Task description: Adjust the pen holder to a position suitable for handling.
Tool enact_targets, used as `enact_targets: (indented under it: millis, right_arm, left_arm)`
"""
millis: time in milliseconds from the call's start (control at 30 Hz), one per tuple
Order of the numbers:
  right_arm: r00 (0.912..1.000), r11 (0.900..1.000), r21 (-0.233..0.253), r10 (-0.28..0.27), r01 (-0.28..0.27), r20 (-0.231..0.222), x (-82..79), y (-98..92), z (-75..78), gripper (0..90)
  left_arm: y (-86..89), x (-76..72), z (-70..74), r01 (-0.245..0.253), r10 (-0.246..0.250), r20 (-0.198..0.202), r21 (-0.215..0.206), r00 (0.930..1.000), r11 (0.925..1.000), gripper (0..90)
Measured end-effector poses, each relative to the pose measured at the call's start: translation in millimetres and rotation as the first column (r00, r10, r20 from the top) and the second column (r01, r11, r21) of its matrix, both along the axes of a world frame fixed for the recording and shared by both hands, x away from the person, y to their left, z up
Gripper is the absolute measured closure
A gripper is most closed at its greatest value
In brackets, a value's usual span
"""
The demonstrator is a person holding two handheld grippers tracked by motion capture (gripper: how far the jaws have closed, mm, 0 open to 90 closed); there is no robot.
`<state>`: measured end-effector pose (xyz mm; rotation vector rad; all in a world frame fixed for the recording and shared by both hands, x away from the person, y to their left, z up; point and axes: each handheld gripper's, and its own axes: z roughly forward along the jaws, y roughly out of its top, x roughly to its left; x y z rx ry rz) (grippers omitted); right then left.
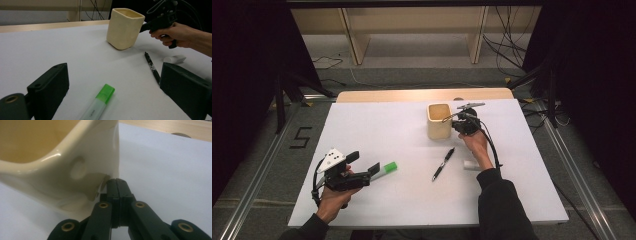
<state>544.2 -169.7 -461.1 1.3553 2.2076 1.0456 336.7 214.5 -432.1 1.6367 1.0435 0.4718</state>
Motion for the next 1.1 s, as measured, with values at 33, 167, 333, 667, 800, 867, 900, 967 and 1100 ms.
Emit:
enact_targets:
  millis: [33, 167, 333, 667, 800, 867, 900, 967, 1100]
  right_arm:
    - [1.0, 1.0, -0.002, 0.002, -0.002, -0.001, 0.3, 1.9, 0.2, 90.0]
    - [1.0, 1.0, -0.001, 0.009, -0.009, -0.004, 1.5, 10.6, 0.5, 90.0]
    - [0.9997, 1.0, -0.006, 0.023, -0.023, -0.008, 1.6, 21.3, 0.9, 90.0]
    - [0.9991, 0.999, -0.011, 0.04, -0.04, -0.01, 0.9, 34.8, 1.3, 90.0]
    - [0.9992, 0.999, -0.007, 0.039, -0.039, -0.011, 1.7, 37.9, 1.1, 90.0]
    - [0.9991, 0.999, -0.009, 0.042, -0.042, -0.009, 2.0, 39.0, 1.2, 90.0]
    - [0.999, 0.999, -0.01, 0.044, -0.044, -0.008, 2.0, 39.2, 1.3, 90.0]
    - [0.999, 0.999, -0.006, 0.044, -0.044, -0.009, 1.9, 38.8, 1.3, 90.0]
    - [0.9992, 0.999, 0.006, 0.04, -0.04, 0.004, 0.1, 36.5, 5.3, 90.0]
  left_arm:
    - [0.0, 0.0, 0.0, 0.0, 0.0, 0.0, 0.0, 1.0, 1.0, 8.2]
    - [0.0, -0.1, 0.3, 0.001, -0.001, 0.002, -0.001, 1.0, 1.0, 8.2]
    - [-0.1, -0.1, 0.3, 0.003, -0.003, 0.002, -0.001, 1.0, 1.0, 8.2]
    - [-0.2, 0.0, 0.3, 0.003, -0.003, -0.001, -0.001, 1.0, 1.0, 8.2]
    - [-0.4, -0.1, 0.4, 0.004, -0.004, -0.003, 0.0, 1.0, 1.0, 8.2]
    - [-0.3, -0.1, 0.4, 0.006, -0.006, -0.003, 0.003, 1.0, 1.0, 8.2]
    - [-0.3, 0.0, 0.3, 0.007, -0.007, -0.005, 0.003, 1.0, 1.0, 8.2]
    - [-0.3, 0.1, 0.1, 0.009, -0.009, -0.007, 0.005, 0.9999, 0.9999, 8.2]
    - [-0.7, 0.8, 0.0, 0.015, -0.015, -0.014, 0.012, 0.9998, 0.9998, 8.2]
